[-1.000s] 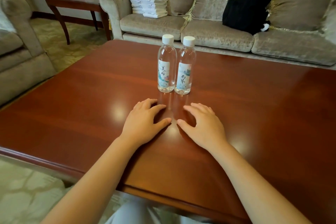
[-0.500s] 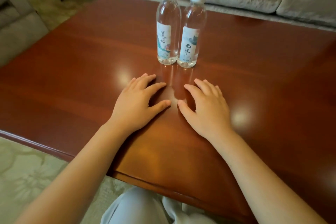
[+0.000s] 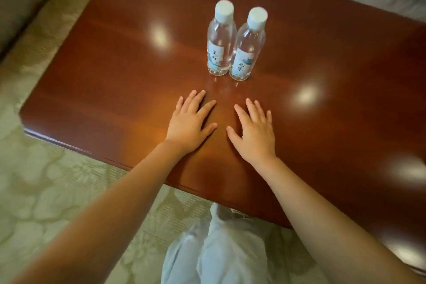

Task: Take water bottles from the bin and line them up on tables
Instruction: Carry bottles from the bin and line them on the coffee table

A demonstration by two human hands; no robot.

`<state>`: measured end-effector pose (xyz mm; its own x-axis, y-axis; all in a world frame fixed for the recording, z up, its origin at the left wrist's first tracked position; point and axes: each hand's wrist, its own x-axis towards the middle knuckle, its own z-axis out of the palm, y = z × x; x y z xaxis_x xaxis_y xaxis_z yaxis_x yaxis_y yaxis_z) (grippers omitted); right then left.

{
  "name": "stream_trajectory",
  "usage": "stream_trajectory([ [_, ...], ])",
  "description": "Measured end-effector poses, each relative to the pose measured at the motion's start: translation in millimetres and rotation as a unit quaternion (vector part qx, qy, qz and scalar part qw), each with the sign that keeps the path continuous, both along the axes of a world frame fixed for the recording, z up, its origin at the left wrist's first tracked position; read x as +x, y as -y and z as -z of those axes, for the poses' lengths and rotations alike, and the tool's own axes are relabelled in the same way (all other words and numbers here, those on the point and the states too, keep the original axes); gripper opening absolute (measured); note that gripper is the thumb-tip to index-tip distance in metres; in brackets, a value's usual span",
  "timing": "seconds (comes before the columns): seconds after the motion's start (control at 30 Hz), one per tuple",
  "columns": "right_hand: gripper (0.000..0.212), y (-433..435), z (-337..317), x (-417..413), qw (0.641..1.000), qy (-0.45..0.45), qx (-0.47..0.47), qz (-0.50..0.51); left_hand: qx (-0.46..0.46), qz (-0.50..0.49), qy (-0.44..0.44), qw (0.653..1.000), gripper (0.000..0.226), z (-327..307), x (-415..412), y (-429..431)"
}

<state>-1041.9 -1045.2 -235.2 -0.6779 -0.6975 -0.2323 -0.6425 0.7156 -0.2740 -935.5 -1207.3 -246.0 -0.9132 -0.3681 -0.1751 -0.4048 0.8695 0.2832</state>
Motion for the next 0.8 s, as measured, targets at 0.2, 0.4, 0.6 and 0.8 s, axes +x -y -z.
stream_trajectory([
  [0.2,0.086,-16.4,-72.1,19.6,0.983,0.109,0.148,-0.013,0.034,0.014,0.184,0.982,0.074,-69.8,13.8,-16.5],
  [0.4,0.091,-51.4,-193.4,55.7,0.984,0.111,0.142,0.006,0.003,0.049,0.207,0.977,0.082,-185.9,59.4,-32.9],
  [0.6,0.092,-86.8,-317.8,109.2,0.992,0.072,0.08,0.057,-0.009,0.084,0.173,0.981,0.081,-313.2,106.1,-56.4],
  [0.8,0.091,-131.9,-394.6,162.9,0.987,0.026,0.025,0.157,-0.02,0.137,0.128,0.982,0.082,-394.8,137.2,-92.1],
])
